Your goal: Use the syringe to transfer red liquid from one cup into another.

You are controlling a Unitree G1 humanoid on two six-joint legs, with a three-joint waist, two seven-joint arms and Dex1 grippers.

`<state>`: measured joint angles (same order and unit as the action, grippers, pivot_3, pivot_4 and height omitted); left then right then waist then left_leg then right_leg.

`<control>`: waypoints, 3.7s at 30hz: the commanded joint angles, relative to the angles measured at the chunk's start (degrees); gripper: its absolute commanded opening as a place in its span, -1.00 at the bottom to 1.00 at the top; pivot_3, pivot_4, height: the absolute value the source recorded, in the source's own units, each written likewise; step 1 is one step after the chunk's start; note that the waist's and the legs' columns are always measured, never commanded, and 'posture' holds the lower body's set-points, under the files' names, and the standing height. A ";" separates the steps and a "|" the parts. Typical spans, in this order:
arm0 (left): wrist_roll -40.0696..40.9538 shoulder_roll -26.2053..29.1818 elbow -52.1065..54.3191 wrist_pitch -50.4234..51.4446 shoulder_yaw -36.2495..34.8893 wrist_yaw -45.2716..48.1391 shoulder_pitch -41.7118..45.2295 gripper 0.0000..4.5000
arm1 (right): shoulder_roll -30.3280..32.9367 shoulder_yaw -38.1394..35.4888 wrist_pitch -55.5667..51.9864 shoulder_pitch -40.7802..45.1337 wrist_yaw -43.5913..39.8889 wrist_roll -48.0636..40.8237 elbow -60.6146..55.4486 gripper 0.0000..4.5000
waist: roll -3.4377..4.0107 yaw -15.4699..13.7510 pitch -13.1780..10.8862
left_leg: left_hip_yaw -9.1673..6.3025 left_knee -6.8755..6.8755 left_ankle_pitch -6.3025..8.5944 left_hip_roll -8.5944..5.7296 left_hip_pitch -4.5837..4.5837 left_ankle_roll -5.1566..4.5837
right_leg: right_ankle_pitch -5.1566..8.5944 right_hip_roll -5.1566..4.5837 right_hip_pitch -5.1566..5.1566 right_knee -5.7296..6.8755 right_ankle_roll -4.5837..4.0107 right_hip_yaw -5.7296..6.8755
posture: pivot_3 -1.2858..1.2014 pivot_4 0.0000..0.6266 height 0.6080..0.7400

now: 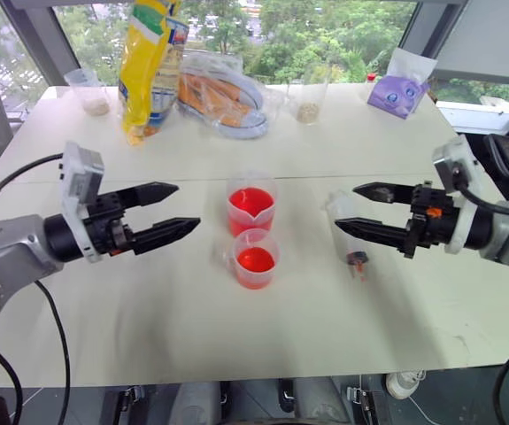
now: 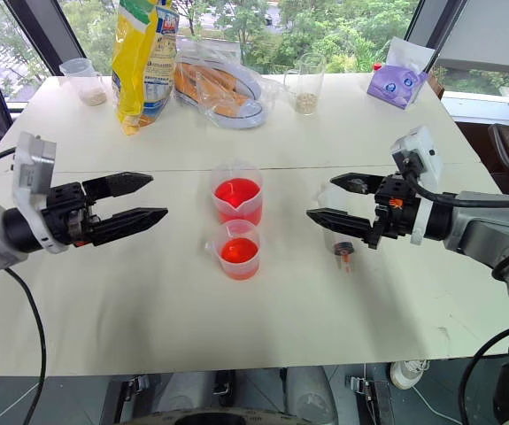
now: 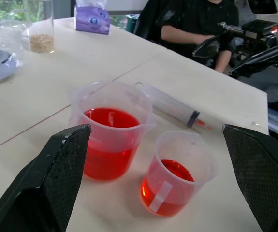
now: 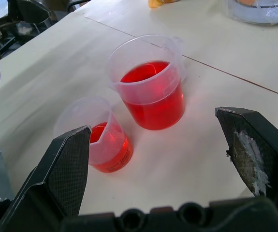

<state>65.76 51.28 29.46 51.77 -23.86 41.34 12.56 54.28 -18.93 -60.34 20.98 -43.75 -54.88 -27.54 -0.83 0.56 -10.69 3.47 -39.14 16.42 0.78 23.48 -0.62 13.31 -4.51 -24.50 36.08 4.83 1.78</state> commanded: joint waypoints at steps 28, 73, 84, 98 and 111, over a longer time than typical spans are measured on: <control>-1.01 -0.35 0.02 -3.74 1.31 2.96 1.45 1.00 | 2.40 -0.80 -2.22 -0.81 3.54 -2.53 -1.15 0.98 | 0.00 -0.01 0.00 | 0.01 0.00 0.00 0.00 0.00 0.00 | 0.00 0.00 0.00 0.00 -0.01 0.00 | 0.03 -0.52 1.00; -7.77 -8.18 2.09 -11.04 5.71 -1.72 0.05 1.00 | -16.65 40.07 -19.77 41.29 6.78 35.46 53.47 -0.37 | -0.11 0.63 0.08 | 0.07 0.00 -0.02 0.09 -0.10 0.01 | -0.21 0.15 0.00 0.04 0.06 -0.07 | 0.03 -0.52 1.00; -8.66 -4.97 -3.32 -10.54 7.19 2.14 6.17 1.00 | -22.12 9.22 -3.05 37.92 6.87 23.43 24.30 -0.37 | 0.00 0.15 0.01 | 0.05 0.06 0.00 0.06 0.09 0.01 | -0.22 0.13 -0.14 0.03 0.10 0.00 | 0.03 -0.52 1.00; -10.85 -3.03 -8.72 -9.00 9.30 6.55 14.13 1.00 | -45.65 10.86 31.80 27.83 4.95 22.53 24.50 -0.37 | 0.00 0.34 0.02 | 0.06 0.06 -0.01 0.05 0.05 0.02 | -0.22 0.10 -0.10 0.06 0.11 0.01 | 0.03 -0.52 1.00; -11.66 -4.81 -12.18 -7.88 10.82 6.31 21.14 1.00 | -48.11 19.29 49.53 18.14 1.32 31.12 33.18 -0.37 | 0.02 0.42 0.01 | 0.03 0.06 -0.04 0.04 0.00 0.07 | -0.22 0.10 -0.08 0.10 0.11 0.01 | 0.03 -0.52 1.00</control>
<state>54.28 46.54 17.16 43.90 -12.64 47.41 32.46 6.57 0.32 -12.96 38.42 -42.07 -23.78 6.95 -0.82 0.97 -10.68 3.51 -39.08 16.38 0.82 23.48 -0.54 13.09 -4.41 -24.58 36.19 4.94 1.78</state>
